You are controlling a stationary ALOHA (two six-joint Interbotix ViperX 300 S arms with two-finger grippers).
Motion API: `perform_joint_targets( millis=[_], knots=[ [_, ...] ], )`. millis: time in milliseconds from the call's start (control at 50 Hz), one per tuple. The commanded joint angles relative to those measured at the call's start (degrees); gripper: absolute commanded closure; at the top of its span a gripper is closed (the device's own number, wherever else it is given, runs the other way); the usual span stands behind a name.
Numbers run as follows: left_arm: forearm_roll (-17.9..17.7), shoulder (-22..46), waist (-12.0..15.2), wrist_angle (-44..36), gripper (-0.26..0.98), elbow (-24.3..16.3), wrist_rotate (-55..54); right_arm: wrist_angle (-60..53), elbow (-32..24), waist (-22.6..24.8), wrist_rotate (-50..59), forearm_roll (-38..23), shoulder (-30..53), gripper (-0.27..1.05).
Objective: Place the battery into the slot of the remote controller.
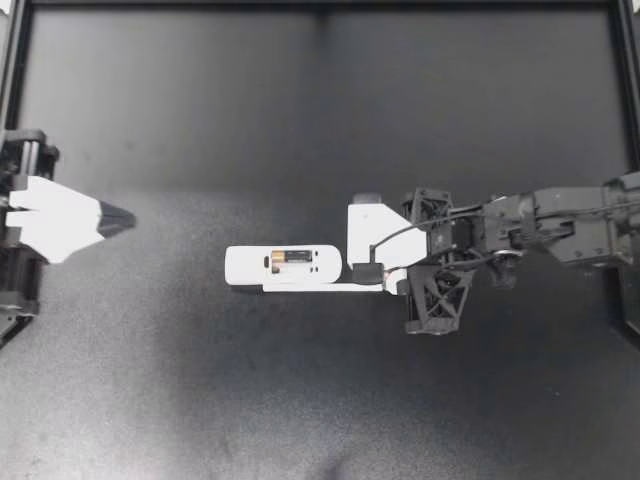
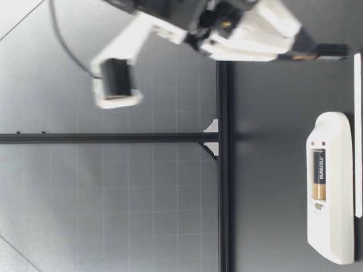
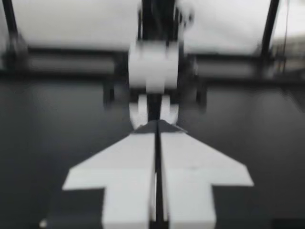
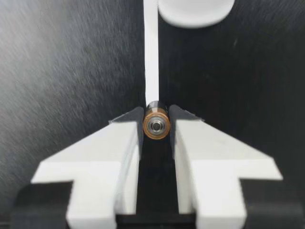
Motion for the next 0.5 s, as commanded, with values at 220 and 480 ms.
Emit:
perform_joint_targets(
  millis=[220,480],
  knots=[
    [-0.53,16.35,1.49,10.55,0.88,-7.29,0.09,-35.24,7.56,-0.70,0.09,0.26,-3.60,0.73],
    [-0.44,28.92,3.60,14.85,0.88,-11.34,0.18,-57.48,12.04,-2.81,0.09,1.58,1.32,0.73]
  ],
)
